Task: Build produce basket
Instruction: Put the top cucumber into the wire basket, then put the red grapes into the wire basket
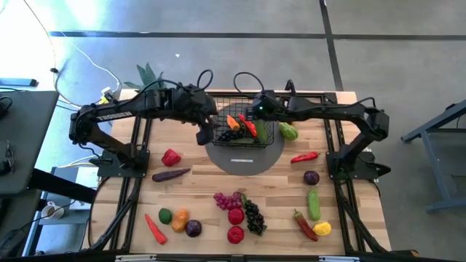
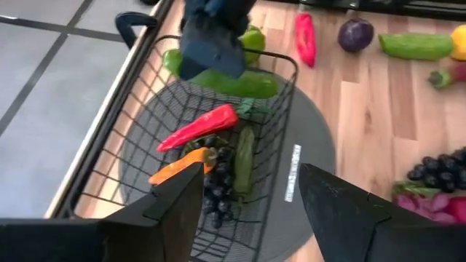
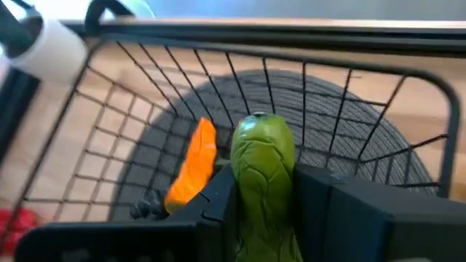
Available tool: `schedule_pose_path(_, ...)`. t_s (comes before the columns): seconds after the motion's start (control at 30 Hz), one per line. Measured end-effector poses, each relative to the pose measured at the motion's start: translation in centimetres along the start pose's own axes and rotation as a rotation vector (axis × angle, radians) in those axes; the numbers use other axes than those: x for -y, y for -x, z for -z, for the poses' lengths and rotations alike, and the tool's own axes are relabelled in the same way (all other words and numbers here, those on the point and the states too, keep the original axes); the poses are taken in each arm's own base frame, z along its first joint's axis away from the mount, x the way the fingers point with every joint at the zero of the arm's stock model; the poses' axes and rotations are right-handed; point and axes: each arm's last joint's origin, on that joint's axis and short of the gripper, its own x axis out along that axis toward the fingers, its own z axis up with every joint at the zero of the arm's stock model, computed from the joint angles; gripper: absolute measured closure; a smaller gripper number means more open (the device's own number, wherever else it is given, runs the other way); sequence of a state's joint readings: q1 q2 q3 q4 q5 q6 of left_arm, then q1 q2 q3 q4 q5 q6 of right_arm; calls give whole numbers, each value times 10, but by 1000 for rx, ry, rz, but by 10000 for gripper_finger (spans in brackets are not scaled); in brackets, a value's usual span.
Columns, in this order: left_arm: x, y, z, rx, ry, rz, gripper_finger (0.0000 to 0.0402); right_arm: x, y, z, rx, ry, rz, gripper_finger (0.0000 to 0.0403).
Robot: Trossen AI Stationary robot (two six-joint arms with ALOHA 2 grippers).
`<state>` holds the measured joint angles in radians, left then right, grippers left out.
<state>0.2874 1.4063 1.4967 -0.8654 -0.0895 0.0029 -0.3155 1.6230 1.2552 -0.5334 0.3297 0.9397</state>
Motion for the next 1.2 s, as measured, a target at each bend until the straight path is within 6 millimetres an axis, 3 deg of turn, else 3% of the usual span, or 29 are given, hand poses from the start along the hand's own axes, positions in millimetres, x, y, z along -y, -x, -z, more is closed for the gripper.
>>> schedule_pose_path(0.33,12,1,0,2,-3,42,188,6,-11,-5,-23,14,19,238)
schedule_pose_path(0.53,19,2,1,-2,-19,24,188,9,-7,-10,-83,-6,-37,216)
schedule_pose_path(0.7,24,3,2,-7,-29,35,188,7,12,-14,-52,4,-89,215)
schedule_pose_path(0.93,22,20,-4,-20,9,-15,188,5,48,-20,0,-1,-175,215)
schedule_pose_path(1.2,48,17,1,-53,-47,183,188,-3,70,-10,2,37,-248,215)
